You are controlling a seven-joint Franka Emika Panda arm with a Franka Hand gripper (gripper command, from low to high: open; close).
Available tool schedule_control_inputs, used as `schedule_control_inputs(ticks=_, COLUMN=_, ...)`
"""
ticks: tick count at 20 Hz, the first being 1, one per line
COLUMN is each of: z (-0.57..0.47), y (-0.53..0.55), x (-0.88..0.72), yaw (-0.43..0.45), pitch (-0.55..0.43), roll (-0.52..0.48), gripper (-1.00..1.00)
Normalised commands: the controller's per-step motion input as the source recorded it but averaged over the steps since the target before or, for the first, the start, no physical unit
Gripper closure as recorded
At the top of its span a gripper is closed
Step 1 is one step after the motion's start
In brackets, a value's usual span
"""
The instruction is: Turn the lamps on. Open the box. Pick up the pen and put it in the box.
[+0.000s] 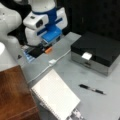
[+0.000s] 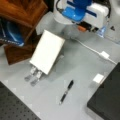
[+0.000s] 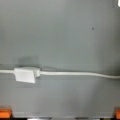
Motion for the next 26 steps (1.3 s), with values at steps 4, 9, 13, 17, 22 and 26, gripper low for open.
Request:
schedule_control_inputs(ticks=4, z=-0.05, y=-0.01, x=-0.05, yaw=0.166, pitch=0.094, roll=-0.042, gripper=-1.00)
schedule_control_inputs(ticks=9, z=-0.22, y=0.09, x=-0.26, yaw=0.126, pitch=0.046, roll=-0.017, gripper=-1.00)
schedule_control_inputs(ticks=13, z=-0.31, y=0.26, x=-0.49, yaw=0.093, pitch=-0.024, roll=-0.015, gripper=-1.00)
schedule_control_inputs(ticks=17, z=-0.26, y=0.29, x=-0.57, yaw=0.071, pitch=-0.076, roll=-0.005, gripper=-1.00)
schedule_control_inputs(ticks=22, z=-0.21, y=0.21, x=-0.44, yaw=0.000, pitch=-0.106, roll=0.034, gripper=-1.00)
schedule_control_inputs(ticks=26, z=-0.27, y=0.19, x=-0.31, yaw=-0.077, pitch=-0.121, roll=0.135, gripper=-1.00)
